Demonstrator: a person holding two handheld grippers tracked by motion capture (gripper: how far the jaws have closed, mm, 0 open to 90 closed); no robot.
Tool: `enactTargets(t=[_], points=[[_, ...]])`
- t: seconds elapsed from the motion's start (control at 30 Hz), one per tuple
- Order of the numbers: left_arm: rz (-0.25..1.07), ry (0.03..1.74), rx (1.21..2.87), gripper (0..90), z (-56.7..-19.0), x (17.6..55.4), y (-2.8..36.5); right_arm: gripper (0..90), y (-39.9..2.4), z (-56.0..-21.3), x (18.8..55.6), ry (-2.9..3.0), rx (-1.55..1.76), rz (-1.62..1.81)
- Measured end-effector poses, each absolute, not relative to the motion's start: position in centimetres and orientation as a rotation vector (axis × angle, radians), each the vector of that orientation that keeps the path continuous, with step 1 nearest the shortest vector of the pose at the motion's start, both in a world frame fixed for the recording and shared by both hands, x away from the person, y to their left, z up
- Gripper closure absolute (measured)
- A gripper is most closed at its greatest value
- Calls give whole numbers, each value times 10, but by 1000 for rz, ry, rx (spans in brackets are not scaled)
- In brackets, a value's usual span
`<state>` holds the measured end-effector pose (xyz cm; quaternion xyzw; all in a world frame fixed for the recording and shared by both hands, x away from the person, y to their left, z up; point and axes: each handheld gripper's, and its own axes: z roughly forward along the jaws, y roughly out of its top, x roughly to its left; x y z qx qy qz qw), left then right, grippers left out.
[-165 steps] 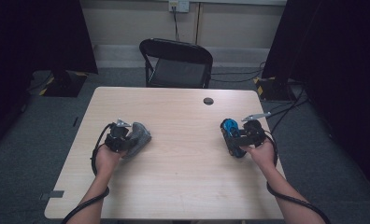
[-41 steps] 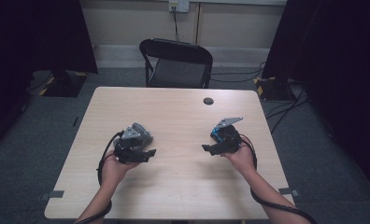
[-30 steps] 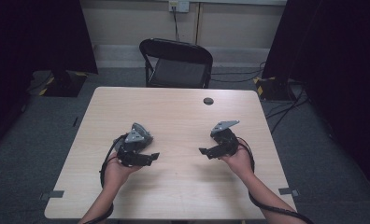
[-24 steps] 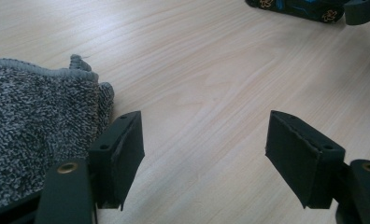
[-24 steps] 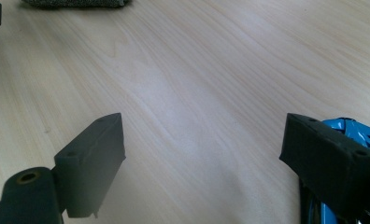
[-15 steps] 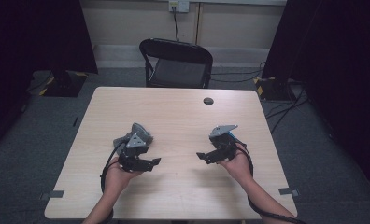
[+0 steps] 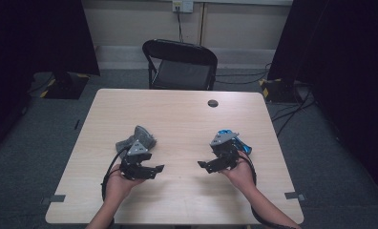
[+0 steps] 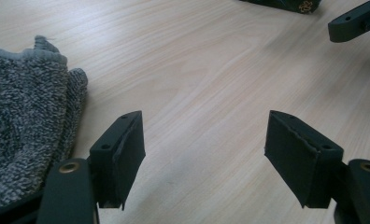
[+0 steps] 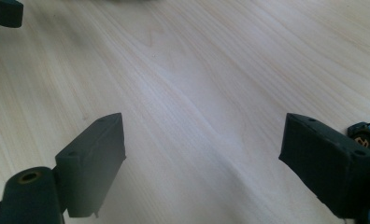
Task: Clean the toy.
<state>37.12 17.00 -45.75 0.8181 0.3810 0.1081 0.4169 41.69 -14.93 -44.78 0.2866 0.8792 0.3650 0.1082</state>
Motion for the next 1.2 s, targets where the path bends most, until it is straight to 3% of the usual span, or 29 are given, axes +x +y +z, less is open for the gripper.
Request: enactTargets(t=[1.2], points=[[207, 819, 2152, 270, -473, 355, 140, 136, -145, -474, 386, 2668, 794, 1063]])
